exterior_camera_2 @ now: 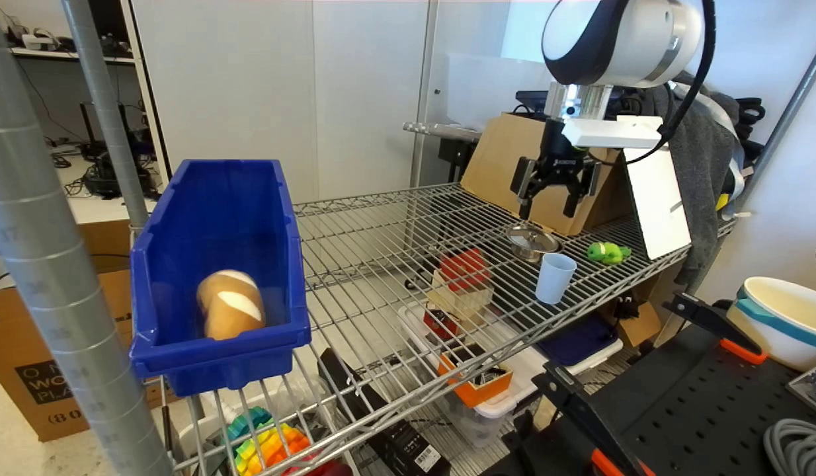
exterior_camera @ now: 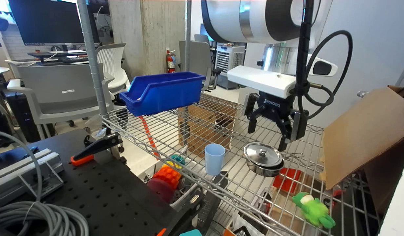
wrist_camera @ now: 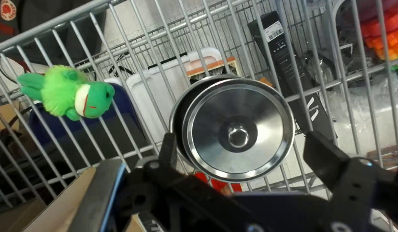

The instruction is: Remove the lid from the pot

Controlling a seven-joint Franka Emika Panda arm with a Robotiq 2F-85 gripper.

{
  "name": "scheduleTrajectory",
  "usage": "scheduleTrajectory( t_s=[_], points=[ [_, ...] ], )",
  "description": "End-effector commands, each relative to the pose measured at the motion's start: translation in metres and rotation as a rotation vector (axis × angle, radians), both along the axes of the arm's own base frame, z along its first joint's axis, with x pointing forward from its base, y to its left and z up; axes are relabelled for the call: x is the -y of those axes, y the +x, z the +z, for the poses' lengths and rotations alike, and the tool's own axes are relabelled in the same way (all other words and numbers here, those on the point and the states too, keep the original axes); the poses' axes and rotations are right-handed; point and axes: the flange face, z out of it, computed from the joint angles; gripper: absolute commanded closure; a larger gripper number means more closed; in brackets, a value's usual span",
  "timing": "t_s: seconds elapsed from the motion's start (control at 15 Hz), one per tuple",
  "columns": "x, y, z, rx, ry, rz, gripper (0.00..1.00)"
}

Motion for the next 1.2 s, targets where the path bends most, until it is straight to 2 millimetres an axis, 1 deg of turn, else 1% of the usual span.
scheduleTrajectory(
  t_s=[0.0,0.2,0.47,0.53,0.6,0.87,1.13],
  points=[
    [0.001,0.013,-0.024,0.003,-0.026,-0.028,0.00],
    [0.001,0.015,-0.035,0.004,-0.037,-0.037,0.00],
    [0.000,0.019,-0.038,0.045,-0.051,-0.036,0.00],
    [0.000,0.020,-0.039,0.050,-0.053,-0.038,0.15],
    [0.000,0.020,-0.041,0.058,-0.038,-0.045,0.28],
    [-0.001,0.019,-0.043,0.045,-0.046,-0.046,0.58],
    [-0.002,0.021,-0.038,0.052,-0.040,-0.057,0.88]
  ],
)
